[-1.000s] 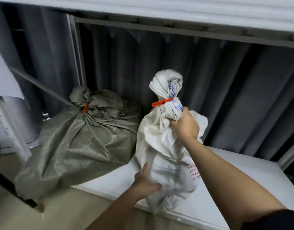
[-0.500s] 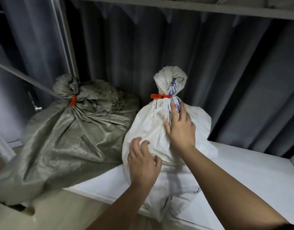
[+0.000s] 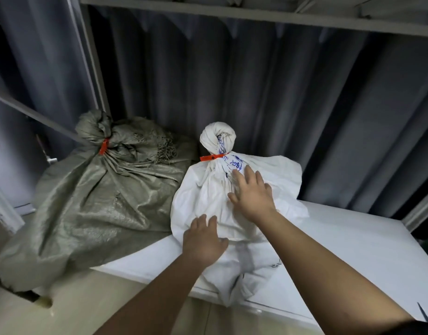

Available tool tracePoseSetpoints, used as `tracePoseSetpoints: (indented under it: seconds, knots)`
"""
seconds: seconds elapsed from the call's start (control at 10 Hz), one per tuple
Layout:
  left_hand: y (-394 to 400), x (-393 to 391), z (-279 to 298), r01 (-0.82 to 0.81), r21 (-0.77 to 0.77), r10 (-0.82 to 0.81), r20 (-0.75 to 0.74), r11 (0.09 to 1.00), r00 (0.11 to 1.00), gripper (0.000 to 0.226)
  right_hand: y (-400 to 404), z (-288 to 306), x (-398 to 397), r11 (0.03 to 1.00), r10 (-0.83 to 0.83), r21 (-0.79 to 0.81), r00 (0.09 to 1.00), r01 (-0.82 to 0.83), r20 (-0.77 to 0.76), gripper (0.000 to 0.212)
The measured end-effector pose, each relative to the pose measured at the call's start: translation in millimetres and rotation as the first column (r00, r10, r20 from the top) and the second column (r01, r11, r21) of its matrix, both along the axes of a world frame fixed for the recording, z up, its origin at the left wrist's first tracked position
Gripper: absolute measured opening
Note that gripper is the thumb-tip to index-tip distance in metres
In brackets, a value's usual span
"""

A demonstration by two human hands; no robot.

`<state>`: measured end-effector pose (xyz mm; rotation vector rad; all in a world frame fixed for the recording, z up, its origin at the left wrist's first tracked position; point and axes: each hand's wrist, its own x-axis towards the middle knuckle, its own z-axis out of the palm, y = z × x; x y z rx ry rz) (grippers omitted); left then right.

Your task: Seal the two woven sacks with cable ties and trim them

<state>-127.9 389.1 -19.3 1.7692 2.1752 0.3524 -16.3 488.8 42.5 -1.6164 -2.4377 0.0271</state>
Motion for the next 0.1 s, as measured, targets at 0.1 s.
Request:
tracePoseSetpoints:
  seconds: [0.1]
  knots:
    - [-8.8, 0.9, 23.0, -0.02, 0.015, 0.02, -0.027, 1.0, 0.999, 0.061, -21.4, 12.9, 12.6, 1.0, -0.007, 0.03, 1.0, 0.008, -0.028, 0.055]
